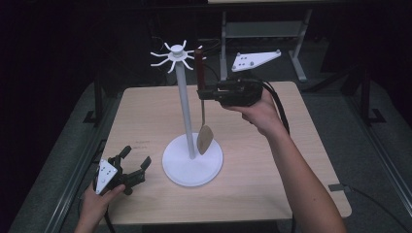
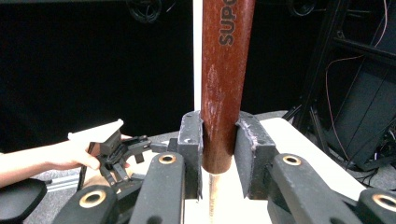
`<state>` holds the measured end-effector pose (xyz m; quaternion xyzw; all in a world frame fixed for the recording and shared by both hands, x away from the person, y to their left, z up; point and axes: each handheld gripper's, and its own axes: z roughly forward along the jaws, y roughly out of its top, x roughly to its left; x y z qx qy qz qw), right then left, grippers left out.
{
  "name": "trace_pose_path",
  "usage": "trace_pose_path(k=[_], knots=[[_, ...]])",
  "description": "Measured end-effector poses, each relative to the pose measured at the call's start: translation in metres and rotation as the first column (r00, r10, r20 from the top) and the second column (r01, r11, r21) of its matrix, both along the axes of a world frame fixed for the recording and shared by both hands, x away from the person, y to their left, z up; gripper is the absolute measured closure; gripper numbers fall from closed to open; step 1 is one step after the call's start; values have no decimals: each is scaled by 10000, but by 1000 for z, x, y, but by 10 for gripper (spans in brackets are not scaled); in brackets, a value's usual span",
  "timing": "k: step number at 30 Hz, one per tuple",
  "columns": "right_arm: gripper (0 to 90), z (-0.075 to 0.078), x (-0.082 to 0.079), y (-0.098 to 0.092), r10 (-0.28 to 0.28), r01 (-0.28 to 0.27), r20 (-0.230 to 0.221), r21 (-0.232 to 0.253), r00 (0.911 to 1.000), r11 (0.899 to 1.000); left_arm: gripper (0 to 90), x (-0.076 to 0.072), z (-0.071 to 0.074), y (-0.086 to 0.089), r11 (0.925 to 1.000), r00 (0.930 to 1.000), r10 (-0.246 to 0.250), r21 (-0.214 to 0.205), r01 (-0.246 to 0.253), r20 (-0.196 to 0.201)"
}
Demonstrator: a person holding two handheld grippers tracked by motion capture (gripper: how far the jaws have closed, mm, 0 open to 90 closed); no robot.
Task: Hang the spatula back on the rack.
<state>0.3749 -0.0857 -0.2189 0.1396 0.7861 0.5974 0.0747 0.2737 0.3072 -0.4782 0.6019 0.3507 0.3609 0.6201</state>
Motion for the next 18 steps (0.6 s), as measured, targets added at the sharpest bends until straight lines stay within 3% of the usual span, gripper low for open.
trace_pose_path(k=[5,7,12,18], knots=[[716,-2,1,0,55,-55,8,66,10000,10000,131,0,0,0,10000,10000,-5,-17,5,43],[665,-5,0,-2,121,-118,-145,225,9998,9997,131,-1,0,0,10000,10000,32,-84,-32,56],[594,-10,-2,-4,70,-68,-235,74,9997,9999,131,-1,0,0,10000,10000,13,-36,-13,68],[487,-17,-5,-15,-332,334,-301,54,9990,9994,131,0,0,0,10000,10000,10,-60,-10,32]])
